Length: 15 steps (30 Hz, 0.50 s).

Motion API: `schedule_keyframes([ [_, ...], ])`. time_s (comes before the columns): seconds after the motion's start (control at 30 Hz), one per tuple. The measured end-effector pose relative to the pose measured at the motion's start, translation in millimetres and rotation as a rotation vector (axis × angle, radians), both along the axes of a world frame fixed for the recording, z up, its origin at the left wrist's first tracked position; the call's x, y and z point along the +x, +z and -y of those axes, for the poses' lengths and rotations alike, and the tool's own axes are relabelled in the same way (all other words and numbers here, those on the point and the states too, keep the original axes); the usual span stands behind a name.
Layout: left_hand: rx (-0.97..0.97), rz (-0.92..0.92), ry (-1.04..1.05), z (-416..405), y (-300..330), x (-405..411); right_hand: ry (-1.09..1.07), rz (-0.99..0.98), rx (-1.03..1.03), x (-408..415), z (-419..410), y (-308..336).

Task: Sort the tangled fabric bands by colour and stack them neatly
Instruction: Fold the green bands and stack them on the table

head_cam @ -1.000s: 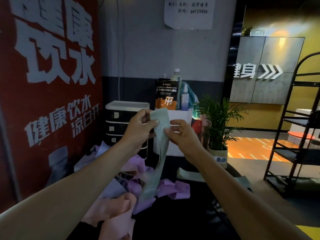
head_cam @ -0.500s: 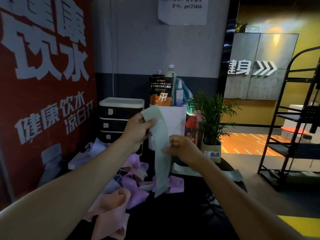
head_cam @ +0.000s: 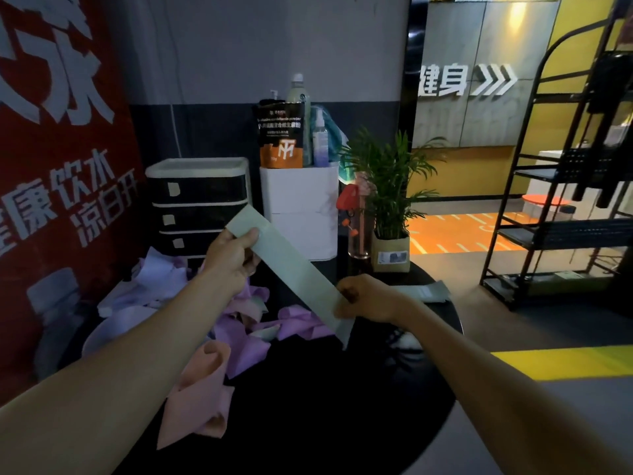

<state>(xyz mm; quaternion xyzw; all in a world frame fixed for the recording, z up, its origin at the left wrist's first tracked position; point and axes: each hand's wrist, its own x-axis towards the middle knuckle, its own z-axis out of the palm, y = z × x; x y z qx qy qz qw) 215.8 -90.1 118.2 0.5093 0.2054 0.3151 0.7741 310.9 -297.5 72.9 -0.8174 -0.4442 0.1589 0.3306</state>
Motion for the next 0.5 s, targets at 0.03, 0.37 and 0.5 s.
schedule_keyframes([
  [0.03,-0.011,-0.01,-0.001,0,-4,3,-0.009,0.046,-0.055,4,6,-4],
  [0.37,-0.125,-0.053,-0.016,5,-38,33,-0.483,-0.536,0.164,47,54,-39],
  [0.5,-0.144,-0.104,-0.01,14,-56,54,-0.683,-0.637,0.427,74,68,-51],
])
